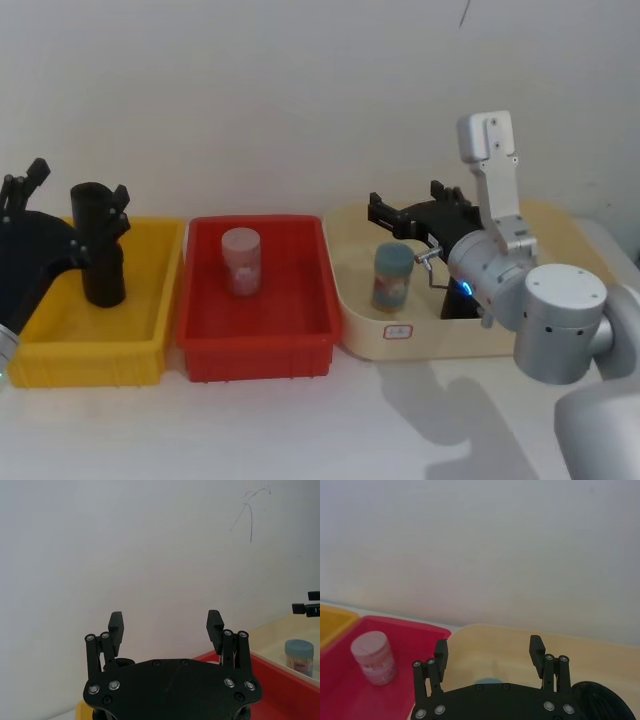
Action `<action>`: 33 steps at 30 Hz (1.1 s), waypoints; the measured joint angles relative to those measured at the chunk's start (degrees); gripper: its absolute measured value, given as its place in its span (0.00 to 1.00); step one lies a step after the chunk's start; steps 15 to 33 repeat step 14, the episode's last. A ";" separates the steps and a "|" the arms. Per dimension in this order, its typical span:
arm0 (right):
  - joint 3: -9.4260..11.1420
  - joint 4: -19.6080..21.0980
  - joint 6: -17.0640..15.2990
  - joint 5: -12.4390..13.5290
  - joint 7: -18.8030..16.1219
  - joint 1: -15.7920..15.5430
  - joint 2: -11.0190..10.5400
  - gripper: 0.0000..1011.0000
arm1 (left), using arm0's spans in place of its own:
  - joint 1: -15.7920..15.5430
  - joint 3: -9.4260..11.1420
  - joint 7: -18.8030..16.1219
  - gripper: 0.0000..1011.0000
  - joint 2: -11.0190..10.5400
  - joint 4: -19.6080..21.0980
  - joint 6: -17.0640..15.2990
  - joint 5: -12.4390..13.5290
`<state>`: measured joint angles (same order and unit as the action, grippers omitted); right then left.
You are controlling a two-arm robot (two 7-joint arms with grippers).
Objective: Pick up the garbage bag with the one hand and transfer it to the other hand.
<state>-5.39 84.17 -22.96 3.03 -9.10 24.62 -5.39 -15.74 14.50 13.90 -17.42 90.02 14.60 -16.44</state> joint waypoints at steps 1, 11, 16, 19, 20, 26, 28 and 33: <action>0.00 0.37 -0.02 0.07 -0.08 -0.15 -0.05 0.99 | 0.00 0.00 0.00 0.99 0.00 0.00 0.00 0.00; -0.45 5.46 -0.87 1.35 -1.89 -2.38 -0.64 0.99 | 0.00 0.00 0.00 0.99 0.00 0.00 0.00 0.00; -0.56 6.42 -1.01 1.58 -2.19 -2.83 -0.75 0.99 | 0.00 0.00 0.00 0.99 0.00 0.00 0.00 0.00; -0.56 6.42 -1.01 1.58 -2.19 -2.83 -0.75 0.99 | 0.00 0.00 0.00 0.99 0.00 0.00 0.00 0.00; -0.56 6.42 -1.01 1.58 -2.19 -2.83 -0.75 0.99 | 0.00 0.00 0.00 0.99 0.00 0.00 0.00 0.00; -0.56 6.42 -1.01 1.58 -2.19 -2.83 -0.75 0.99 | 0.00 0.00 0.00 0.99 0.00 0.00 0.00 0.00; -0.56 6.42 -1.01 1.58 -2.19 -2.83 -0.75 0.99 | 0.00 0.00 0.00 0.99 0.00 0.00 0.00 0.00; -0.56 6.42 -1.01 1.58 -2.19 -2.83 -0.75 0.99 | 0.00 0.00 0.00 0.99 0.00 0.00 0.00 0.00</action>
